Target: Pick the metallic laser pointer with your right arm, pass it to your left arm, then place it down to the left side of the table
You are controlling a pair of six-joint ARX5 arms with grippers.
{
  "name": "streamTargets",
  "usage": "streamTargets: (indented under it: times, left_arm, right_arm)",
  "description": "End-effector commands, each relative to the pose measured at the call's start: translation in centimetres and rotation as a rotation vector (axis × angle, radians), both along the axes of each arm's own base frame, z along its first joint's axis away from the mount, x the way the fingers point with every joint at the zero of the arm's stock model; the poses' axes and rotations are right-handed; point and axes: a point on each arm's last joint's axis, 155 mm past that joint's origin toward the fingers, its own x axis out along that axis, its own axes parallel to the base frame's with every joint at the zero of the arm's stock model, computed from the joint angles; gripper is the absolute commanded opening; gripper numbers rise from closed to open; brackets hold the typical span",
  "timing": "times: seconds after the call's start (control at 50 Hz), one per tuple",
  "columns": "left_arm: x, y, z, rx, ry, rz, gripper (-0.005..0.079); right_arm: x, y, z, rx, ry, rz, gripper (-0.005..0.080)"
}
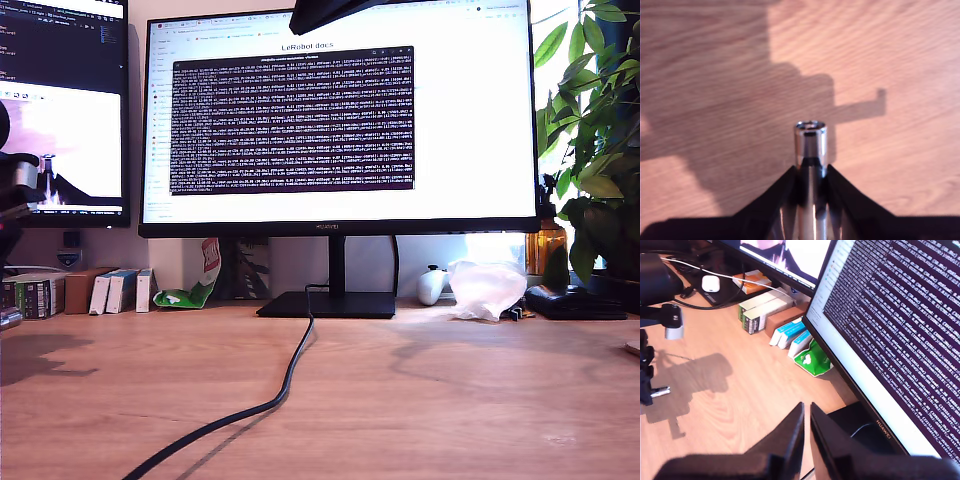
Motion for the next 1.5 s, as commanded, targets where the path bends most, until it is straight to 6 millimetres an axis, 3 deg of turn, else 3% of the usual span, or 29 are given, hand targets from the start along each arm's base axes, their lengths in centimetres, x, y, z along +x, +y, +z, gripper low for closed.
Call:
streamTargets:
  times: [0.0,0.2,0.52,0.78,0.92,1.06,1.2,1.32,1.48]
  left_arm:
    - [0.3,0.4,-0.8,0.015,0.017,-0.003,-0.0020]
    - [0.1,0.8,-2.0,0.040,0.050,-0.002,-0.0020]
    - [0.6,1.4,-2.3,0.073,0.033,-0.003,-0.0018]
    - [1.0,1.7,-2.3,0.091,0.018,-0.001,0.0135]
    - [1.2,1.7,-2.3,0.090,0.011,-0.001,0.0146]
    - [1.2,1.7,-2.3,0.090,0.011,-0.001,0.0221]
    - [1.0,1.6,-2.3,0.087,0.017,-0.001,0.0221]
    - [1.1,1.4,-1.9,0.077,0.019,-0.003,0.0221]
    - [2.2,0.3,0.2,0.012,-0.002,-0.010,0.0221]
  right_arm:
    - [-0.3,0.6,-1.3,-0.013,0.023,0.017,-0.0013]
    - [-0.4,0.7,-1.2,-0.008,0.022,0.024,-0.0013]
    - [-0.8,1.2,-1.2,-0.002,0.027,0.047,-0.0013]
    - [-1.1,1.5,-1.2,0.006,0.033,0.068,-0.0013]
    - [-1.1,1.5,-1.2,0.006,0.034,0.069,-0.0013]
    - [-1.2,1.5,-1.3,0.004,0.037,0.069,-0.0013]
    - [-1.2,1.5,-1.3,0.004,0.037,0.069,-0.0013]
    - [-1.3,1.4,-1.4,-0.001,0.043,0.070,-0.0013]
    - [-1.4,1.3,-1.8,-0.008,0.055,0.070,-0.0013]
